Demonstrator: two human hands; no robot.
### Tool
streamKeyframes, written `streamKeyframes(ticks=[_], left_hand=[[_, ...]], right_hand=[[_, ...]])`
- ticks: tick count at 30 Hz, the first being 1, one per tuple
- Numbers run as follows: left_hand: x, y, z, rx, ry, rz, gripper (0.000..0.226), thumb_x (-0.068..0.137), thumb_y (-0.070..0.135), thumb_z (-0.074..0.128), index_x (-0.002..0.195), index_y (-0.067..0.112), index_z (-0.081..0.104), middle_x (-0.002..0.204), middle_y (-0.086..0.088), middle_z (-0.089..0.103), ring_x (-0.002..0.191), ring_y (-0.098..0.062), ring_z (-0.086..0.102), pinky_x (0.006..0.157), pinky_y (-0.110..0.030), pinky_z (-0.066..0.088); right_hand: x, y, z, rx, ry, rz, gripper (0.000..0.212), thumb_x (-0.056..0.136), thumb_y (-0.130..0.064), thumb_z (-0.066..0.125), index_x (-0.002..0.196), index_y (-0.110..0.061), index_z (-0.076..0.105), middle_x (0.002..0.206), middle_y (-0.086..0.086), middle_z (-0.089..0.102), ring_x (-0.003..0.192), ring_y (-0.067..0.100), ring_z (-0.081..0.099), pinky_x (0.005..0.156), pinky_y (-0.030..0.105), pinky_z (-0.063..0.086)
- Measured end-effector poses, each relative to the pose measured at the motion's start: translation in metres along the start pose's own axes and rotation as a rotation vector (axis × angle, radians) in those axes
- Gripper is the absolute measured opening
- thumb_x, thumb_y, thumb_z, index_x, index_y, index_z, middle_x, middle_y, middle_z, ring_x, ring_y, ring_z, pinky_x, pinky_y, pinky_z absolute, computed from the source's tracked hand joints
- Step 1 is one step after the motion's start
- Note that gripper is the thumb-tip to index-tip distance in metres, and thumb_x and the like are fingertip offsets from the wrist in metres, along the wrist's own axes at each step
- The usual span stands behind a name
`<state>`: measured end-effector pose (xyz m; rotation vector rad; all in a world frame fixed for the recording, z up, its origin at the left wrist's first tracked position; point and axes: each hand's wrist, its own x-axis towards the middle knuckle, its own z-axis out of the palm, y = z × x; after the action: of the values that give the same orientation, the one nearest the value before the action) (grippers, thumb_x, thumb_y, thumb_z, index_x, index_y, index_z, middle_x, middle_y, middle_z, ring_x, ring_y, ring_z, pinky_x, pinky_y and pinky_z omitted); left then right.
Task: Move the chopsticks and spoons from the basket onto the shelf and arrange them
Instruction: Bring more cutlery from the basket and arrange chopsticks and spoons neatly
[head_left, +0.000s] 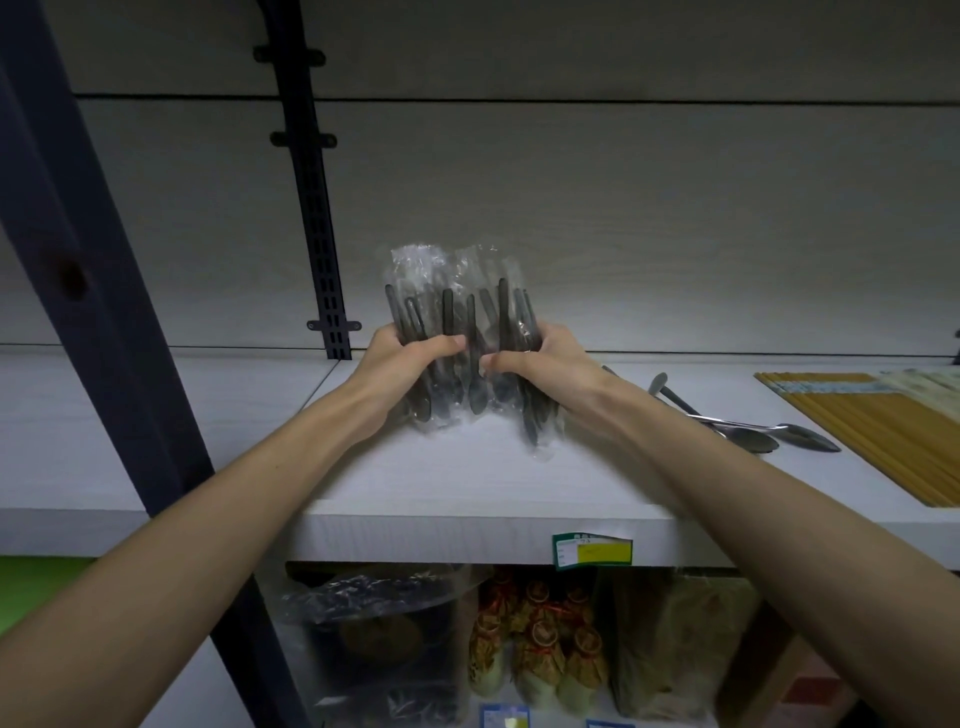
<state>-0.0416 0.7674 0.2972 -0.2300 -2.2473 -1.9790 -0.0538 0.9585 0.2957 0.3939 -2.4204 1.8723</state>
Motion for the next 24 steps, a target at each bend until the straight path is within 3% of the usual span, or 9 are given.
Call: streamKeyframes(ticks=[5,10,13,17,24], left_hand=[[-0.006,0.003,0.003,-0.037,-0.099,0.053,0.04,0.086,0.037,0.077,0.118,0.015,0.07,0.106,-0.003,0.078,0.101,-0.017,0.074,0.091,-0.029,0.055],[-0.007,0.003,0.008,-0.077,-0.108,0.101,0.049,0.079,0.027,0.084,0.123,0.011,0.068,0.111,-0.004,0.077,0.104,-0.019,0.073,0.087,-0.032,0.058],[-0.011,0.005,0.017,-0.046,-0.103,0.112,0.045,0.077,0.02,0.086,0.117,0.01,0.07,0.105,-0.005,0.078,0.098,-0.018,0.074,0.08,-0.029,0.06],[-0.012,0.009,0.027,-0.049,-0.088,0.115,0.046,0.073,0.015,0.089,0.114,0.008,0.07,0.102,-0.007,0.078,0.094,-0.019,0.075,0.078,-0.029,0.061],[-0.009,0.009,0.029,-0.109,0.007,0.035,0.028,0.08,0.011,0.082,0.106,0.01,0.071,0.093,-0.006,0.079,0.082,-0.02,0.077,0.06,-0.026,0.058]], right_hand=[[0.001,0.0,0.006,0.004,-0.032,-0.013,0.024,0.083,-0.004,0.074,0.105,-0.005,0.067,0.087,0.009,0.071,0.079,0.019,0.069,0.079,0.034,0.058],[-0.006,0.015,0.01,-0.058,-0.033,-0.128,0.05,0.08,-0.013,0.08,0.124,-0.019,0.057,0.108,0.003,0.072,0.1,0.016,0.071,0.091,0.034,0.058],[-0.011,0.02,0.008,-0.216,-0.015,-0.22,0.063,0.079,-0.026,0.079,0.134,-0.022,0.049,0.114,-0.005,0.068,0.105,0.008,0.066,0.089,0.027,0.055],[-0.015,0.02,0.005,-0.305,-0.034,-0.271,0.068,0.082,-0.025,0.077,0.14,-0.023,0.042,0.121,-0.011,0.063,0.11,0.003,0.06,0.086,0.014,0.047],[-0.026,0.018,-0.007,-0.488,-0.131,-0.316,0.079,0.082,-0.049,0.074,0.147,-0.031,0.032,0.119,-0.012,0.065,0.105,0.007,0.064,0.094,0.033,0.052]])
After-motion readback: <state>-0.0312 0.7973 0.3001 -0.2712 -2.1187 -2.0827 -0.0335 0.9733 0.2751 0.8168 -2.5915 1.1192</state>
